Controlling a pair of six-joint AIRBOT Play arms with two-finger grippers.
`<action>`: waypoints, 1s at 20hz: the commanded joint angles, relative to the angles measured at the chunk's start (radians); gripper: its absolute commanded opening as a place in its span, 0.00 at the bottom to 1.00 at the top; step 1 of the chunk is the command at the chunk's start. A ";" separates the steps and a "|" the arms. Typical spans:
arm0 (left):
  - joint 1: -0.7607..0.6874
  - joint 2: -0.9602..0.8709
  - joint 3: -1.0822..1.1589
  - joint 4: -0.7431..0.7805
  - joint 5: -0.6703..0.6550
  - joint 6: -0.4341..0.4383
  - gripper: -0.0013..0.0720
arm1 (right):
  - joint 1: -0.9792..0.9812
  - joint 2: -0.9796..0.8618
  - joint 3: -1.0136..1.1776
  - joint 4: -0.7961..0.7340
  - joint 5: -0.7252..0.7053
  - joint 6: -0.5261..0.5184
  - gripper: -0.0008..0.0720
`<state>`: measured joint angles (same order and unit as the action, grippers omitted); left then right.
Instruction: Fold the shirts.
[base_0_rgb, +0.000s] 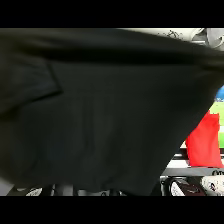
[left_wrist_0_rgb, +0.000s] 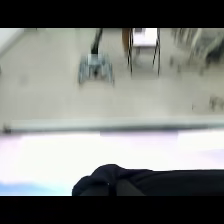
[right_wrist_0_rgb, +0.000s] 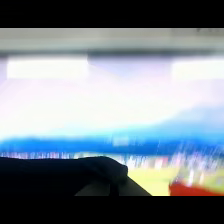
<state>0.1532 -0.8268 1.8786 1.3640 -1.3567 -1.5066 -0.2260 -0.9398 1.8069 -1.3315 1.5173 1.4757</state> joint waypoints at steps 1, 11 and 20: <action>0.001 -0.113 -0.282 0.036 -0.058 0.019 0.05 | -0.001 -0.231 -0.154 -0.016 0.129 0.021 0.03; -0.023 -0.636 -0.640 -0.256 0.573 0.026 0.06 | 0.132 -0.695 -0.292 -0.014 -0.607 0.101 0.04; -0.111 -0.778 -0.502 -0.254 0.661 0.139 0.06 | 0.108 -0.727 -0.293 -0.010 -0.512 0.176 0.04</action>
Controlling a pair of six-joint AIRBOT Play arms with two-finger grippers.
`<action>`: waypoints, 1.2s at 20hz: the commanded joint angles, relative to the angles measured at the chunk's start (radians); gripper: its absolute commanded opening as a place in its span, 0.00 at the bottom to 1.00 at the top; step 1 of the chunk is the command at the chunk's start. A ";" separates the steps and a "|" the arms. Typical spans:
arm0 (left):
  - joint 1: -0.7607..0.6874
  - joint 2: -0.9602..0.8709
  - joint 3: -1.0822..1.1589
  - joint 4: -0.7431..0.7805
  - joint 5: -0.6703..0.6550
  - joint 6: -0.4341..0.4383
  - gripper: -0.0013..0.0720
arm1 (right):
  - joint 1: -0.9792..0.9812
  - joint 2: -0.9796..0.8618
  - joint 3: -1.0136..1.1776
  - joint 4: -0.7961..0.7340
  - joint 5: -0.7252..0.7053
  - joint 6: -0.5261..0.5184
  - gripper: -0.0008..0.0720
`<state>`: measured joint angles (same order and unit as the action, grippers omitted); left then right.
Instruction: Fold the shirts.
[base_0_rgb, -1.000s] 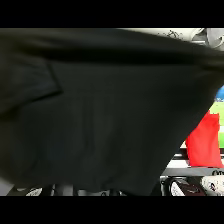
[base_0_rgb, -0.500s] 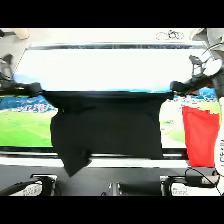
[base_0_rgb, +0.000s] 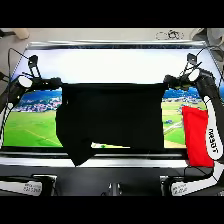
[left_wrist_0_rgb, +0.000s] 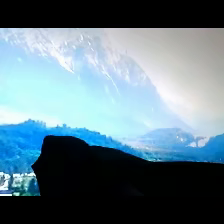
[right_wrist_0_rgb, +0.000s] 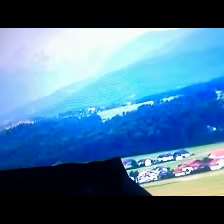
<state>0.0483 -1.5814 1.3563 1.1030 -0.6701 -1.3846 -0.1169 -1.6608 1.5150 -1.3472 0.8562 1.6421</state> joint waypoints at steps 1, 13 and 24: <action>0.006 -0.010 0.029 0.042 -0.100 0.016 0.06 | -0.001 0.003 -0.001 -0.001 0.275 0.001 0.04; 0.080 -0.005 -0.016 0.174 -0.634 -0.088 0.66 | 0.011 0.056 -0.081 -0.026 0.524 -0.048 0.60; 0.200 0.595 -0.909 0.003 -0.531 -0.037 0.65 | -0.110 0.314 -0.491 0.064 0.562 -0.102 0.60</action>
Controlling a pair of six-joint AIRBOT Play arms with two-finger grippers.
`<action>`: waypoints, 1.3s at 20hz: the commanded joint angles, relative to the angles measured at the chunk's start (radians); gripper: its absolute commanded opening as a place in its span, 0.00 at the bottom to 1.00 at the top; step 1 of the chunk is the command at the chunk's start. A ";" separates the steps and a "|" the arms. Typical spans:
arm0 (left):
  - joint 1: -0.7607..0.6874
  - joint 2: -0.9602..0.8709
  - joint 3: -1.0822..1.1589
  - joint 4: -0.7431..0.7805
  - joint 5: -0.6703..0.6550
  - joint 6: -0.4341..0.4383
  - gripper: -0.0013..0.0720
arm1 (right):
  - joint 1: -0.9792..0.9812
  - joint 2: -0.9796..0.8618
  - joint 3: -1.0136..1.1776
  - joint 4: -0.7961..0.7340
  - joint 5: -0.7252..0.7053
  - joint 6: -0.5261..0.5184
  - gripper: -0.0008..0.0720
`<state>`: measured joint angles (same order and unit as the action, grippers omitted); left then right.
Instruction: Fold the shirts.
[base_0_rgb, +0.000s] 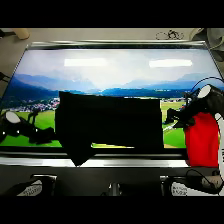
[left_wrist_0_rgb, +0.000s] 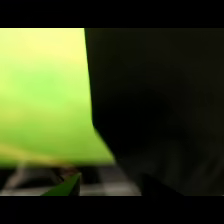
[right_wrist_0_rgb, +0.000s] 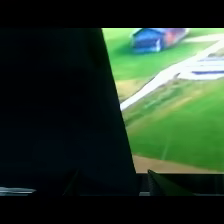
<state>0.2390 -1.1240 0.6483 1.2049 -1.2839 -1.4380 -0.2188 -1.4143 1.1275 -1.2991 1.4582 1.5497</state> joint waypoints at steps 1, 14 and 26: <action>0.009 0.150 -0.227 -0.148 0.117 0.017 0.65 | -0.008 0.077 -0.118 0.012 -0.042 -0.010 0.60; -0.078 0.059 -0.250 -0.229 0.294 0.003 0.06 | -0.008 0.087 -0.375 0.035 -0.098 -0.052 0.75; -0.076 0.171 0.064 -0.149 0.167 0.042 0.05 | -0.008 0.195 -0.226 0.193 -0.245 -0.111 0.03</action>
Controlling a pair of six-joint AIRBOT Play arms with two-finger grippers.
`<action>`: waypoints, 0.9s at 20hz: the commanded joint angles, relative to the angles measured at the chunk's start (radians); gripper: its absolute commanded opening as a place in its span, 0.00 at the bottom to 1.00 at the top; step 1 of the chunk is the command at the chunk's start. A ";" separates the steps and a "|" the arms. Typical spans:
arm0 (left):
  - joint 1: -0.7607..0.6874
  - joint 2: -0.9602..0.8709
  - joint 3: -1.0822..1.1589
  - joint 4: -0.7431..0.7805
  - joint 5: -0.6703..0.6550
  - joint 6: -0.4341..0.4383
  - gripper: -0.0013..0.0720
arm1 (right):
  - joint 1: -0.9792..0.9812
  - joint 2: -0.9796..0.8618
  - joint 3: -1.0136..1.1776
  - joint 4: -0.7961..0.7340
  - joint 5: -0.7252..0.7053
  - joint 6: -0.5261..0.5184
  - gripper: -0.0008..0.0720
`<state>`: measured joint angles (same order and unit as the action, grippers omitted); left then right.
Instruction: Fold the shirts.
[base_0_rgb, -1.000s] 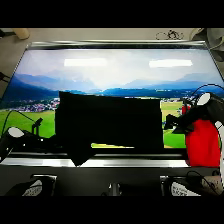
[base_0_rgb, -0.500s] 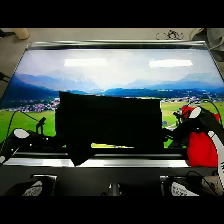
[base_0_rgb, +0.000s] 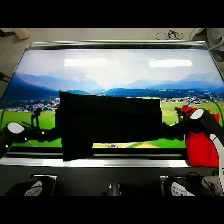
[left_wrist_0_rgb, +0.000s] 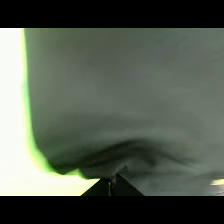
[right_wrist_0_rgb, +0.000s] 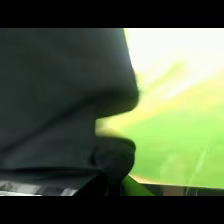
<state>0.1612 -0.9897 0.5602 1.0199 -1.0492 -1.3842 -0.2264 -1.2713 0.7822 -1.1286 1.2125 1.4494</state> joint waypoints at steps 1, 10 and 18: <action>-0.001 0.023 0.229 0.036 -0.065 -0.021 0.05 | 0.000 0.053 0.180 0.022 -0.024 0.005 0.03; -0.040 -0.605 0.813 0.014 -0.060 -0.065 0.05 | 0.001 -0.342 0.497 0.084 -0.125 0.035 0.04; -0.067 -0.847 1.056 0.000 -0.124 -0.142 0.76 | 0.030 -0.425 0.507 0.106 -0.186 -0.008 0.59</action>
<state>0.0994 -1.7824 1.5612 1.0321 -1.1461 -1.4986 -0.2138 -1.6775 1.2800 -1.0412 1.0317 1.4723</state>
